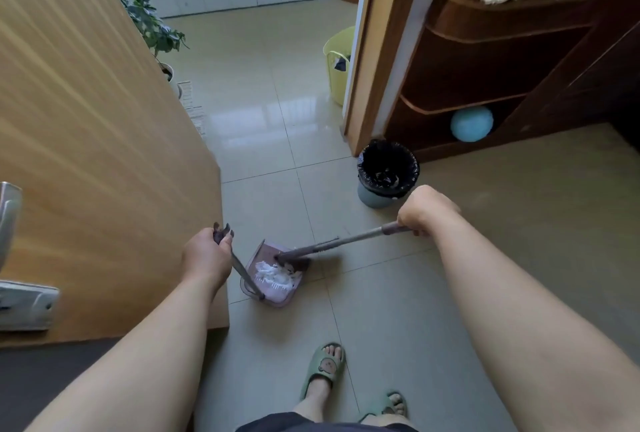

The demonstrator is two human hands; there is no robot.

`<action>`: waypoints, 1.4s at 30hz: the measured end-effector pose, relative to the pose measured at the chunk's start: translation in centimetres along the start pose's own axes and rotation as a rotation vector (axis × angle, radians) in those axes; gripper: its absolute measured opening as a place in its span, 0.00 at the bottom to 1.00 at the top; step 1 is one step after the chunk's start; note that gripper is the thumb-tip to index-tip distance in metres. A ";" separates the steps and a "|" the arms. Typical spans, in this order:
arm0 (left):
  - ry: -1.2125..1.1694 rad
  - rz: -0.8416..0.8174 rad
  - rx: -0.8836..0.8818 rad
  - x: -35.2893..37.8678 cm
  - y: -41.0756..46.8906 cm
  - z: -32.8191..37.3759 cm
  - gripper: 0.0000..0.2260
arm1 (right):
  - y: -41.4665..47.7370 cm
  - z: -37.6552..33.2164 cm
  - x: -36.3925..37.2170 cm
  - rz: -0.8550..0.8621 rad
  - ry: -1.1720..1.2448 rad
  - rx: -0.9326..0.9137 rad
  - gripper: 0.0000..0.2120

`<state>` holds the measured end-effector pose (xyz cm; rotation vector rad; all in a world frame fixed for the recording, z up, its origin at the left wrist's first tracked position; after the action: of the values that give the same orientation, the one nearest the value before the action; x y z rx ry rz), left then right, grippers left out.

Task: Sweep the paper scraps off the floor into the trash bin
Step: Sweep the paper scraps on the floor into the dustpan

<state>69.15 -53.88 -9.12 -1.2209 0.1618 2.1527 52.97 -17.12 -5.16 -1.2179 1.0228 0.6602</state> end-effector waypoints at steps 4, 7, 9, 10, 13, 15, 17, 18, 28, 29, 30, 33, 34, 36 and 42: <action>0.040 -0.068 0.084 1.2 -0.6 1.6 0.08 | 0.3 3.3 0.0 0.015 0.126 0.108 0.18; 0.098 -0.098 0.175 1.9 -1.0 2.9 0.07 | 0.7 5.8 0.7 0.006 0.242 0.217 0.15; 0.133 -0.108 0.213 2.2 -1.0 3.4 0.07 | 1.2 6.9 1.7 0.008 0.316 0.253 0.14; 0.145 -0.112 0.222 2.3 -1.0 3.5 0.08 | 1.4 7.4 2.3 0.013 0.347 0.279 0.13; 0.150 -0.121 0.222 2.4 -1.0 3.6 0.08 | 1.5 8.1 4.8 0.009 0.396 0.331 0.09; 0.133 -0.133 0.213 2.6 -1.1 3.5 0.07 | 1.5 8.3 6.7 -0.013 0.433 0.365 0.05; 0.110 -0.145 0.193 2.9 -1.4 3.3 0.07 | 1.1 8.2 8.3 -0.052 0.436 0.370 0.04; 0.097 -0.149 0.181 3.1 -1.6 3.3 0.07 | 0.9 8.0 8.7 -0.073 0.412 0.355 0.04; 0.080 -0.207 0.203 5.2 -3.5 5.6 0.08 | -3.3 6.4 2.6 -0.377 0.371 0.243 0.07; 0.084 -0.209 0.204 5.2 -3.5 5.6 0.09 | -3.4 6.7 2.0 -0.365 0.361 0.229 0.10; 0.088 -0.211 0.209 5.2 -3.5 5.7 0.10 | -3.4 7.1 1.5 -0.343 0.327 0.212 0.12; 0.098 -0.215 0.218 5.2 -3.7 5.9 0.10 | -3.1 7.7 -0.2 -0.268 0.277 0.164 0.08; 0.097 -0.214 0.224 5.2 -3.8 6.1 0.10 | -2.8 7.7 -0.7 -0.235 0.276 0.144 0.06; 0.100 -0.212 0.246 5.2 -4.2 6.4 0.10 | -2.7 7.9 -1.7 -0.202 0.240 0.109 0.06; 0.199 -0.253 0.378 5.1 -4.7 7.4 0.08 | -2.2 10.4 -1.5 -0.192 0.132 0.122 0.14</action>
<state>64.70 -44.80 -8.14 -1.1597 0.4522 1.6881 57.12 -7.49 -2.60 -1.2462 1.0247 0.3674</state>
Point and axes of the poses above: each hand's wrist, its own y-axis towards the middle knuckle, its own x-axis out of the palm, z = x × y, the point moved 8 cm from there along y, towards the middle knuckle, and after that the axes turned 11 degrees about z, right-handed, at the moved point
